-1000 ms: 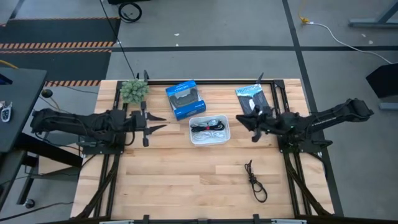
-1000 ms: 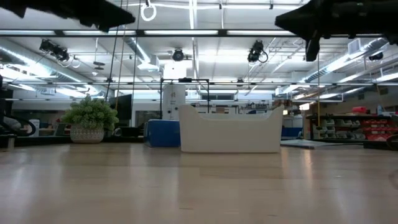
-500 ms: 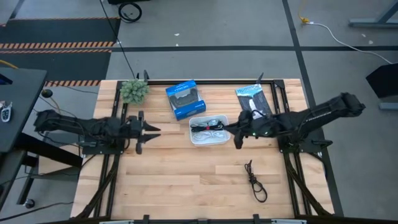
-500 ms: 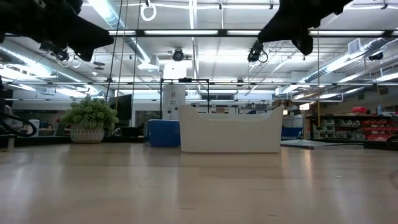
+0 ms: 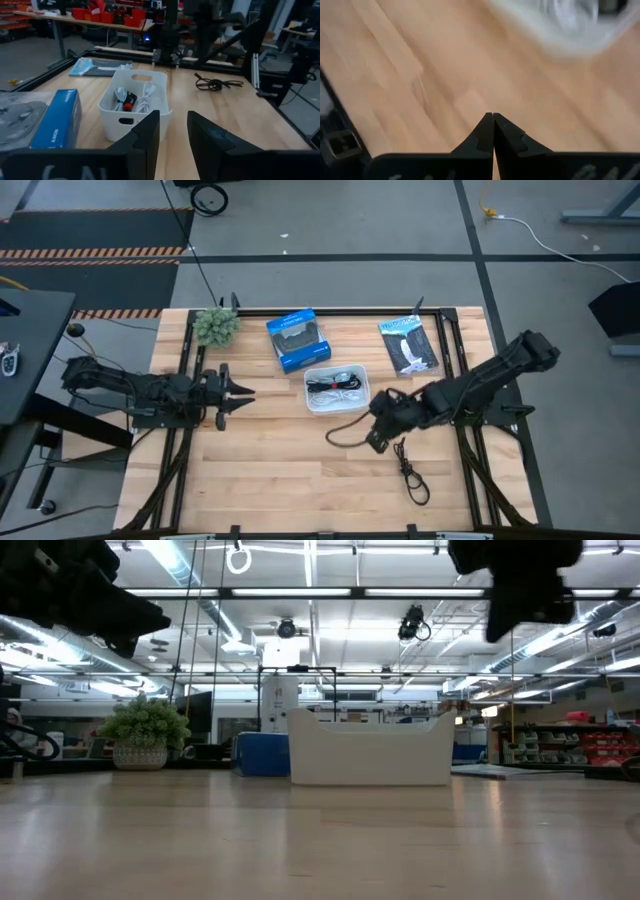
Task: Pick and place USB-C Cables
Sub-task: Put the black charger cable into the white bin
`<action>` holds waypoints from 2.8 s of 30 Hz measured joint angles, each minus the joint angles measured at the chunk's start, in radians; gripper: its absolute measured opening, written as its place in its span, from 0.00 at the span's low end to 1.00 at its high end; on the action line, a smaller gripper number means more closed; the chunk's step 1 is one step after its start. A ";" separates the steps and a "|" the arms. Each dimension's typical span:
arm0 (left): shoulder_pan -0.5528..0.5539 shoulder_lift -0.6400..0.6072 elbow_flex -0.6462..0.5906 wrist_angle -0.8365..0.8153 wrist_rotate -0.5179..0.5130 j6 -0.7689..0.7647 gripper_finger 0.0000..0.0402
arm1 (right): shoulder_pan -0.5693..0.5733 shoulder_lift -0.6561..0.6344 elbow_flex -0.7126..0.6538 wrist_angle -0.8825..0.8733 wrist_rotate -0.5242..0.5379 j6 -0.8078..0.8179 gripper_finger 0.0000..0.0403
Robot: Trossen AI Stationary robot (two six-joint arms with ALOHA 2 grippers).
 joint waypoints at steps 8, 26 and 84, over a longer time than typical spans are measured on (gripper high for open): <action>-0.038 -0.005 0.000 0.021 -0.011 0.001 0.27 | 0.083 0.141 0.099 -0.284 -0.179 0.241 0.02; -0.094 -0.004 0.000 0.033 -0.084 0.133 0.27 | 0.342 0.182 0.127 -0.341 -0.247 0.638 0.06; -0.093 -0.003 0.000 -0.068 -0.083 0.075 0.27 | 0.319 0.288 0.025 -0.237 -0.229 0.523 0.73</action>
